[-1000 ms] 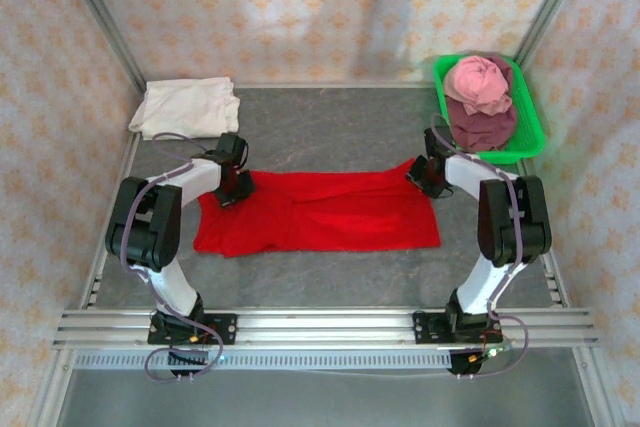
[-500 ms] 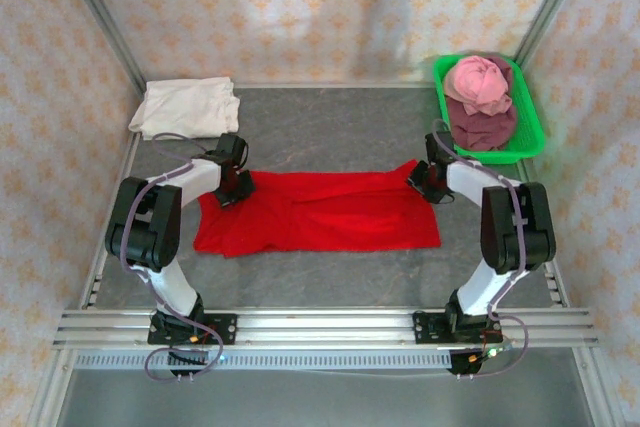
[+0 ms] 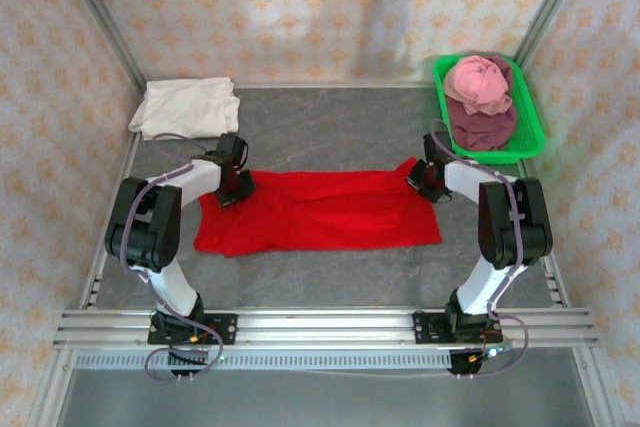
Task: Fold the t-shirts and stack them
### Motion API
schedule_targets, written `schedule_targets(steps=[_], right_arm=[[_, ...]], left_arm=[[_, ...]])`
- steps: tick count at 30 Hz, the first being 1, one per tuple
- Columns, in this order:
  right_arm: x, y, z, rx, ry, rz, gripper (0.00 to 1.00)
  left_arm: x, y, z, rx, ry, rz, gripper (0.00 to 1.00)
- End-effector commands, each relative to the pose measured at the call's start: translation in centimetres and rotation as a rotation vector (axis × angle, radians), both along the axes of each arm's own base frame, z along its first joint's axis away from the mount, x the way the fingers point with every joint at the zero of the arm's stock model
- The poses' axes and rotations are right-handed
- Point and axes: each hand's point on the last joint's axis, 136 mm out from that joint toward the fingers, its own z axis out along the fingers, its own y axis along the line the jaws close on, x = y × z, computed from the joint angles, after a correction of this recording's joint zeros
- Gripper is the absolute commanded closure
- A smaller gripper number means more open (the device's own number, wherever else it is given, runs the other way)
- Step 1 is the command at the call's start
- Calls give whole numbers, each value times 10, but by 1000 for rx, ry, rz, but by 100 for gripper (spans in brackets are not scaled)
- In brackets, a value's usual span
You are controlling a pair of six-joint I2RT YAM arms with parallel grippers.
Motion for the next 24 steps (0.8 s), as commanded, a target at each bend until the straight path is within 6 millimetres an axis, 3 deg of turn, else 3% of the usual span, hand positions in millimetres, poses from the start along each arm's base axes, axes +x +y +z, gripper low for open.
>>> schedule_targets(steps=[1, 4, 10, 18, 24], right_arm=[[1, -5, 15, -40, -25, -13, 85], [-1, -9, 20, -60, -23, -15, 79], [-4, -15, 23, -95, -16, -12, 82], [0, -17, 35, -106, -38, -6, 98], [2, -17, 45, -112, -51, 4, 100]], left_arm=[[-22, -1, -27, -8, 96, -8, 100], [-22, -1, -28, -12, 97, -9, 100], [-21, -4, -30, -23, 101, -13, 100], [-20, -4, -30, -22, 99, -12, 100], [-21, -4, -30, -24, 101, -12, 100]])
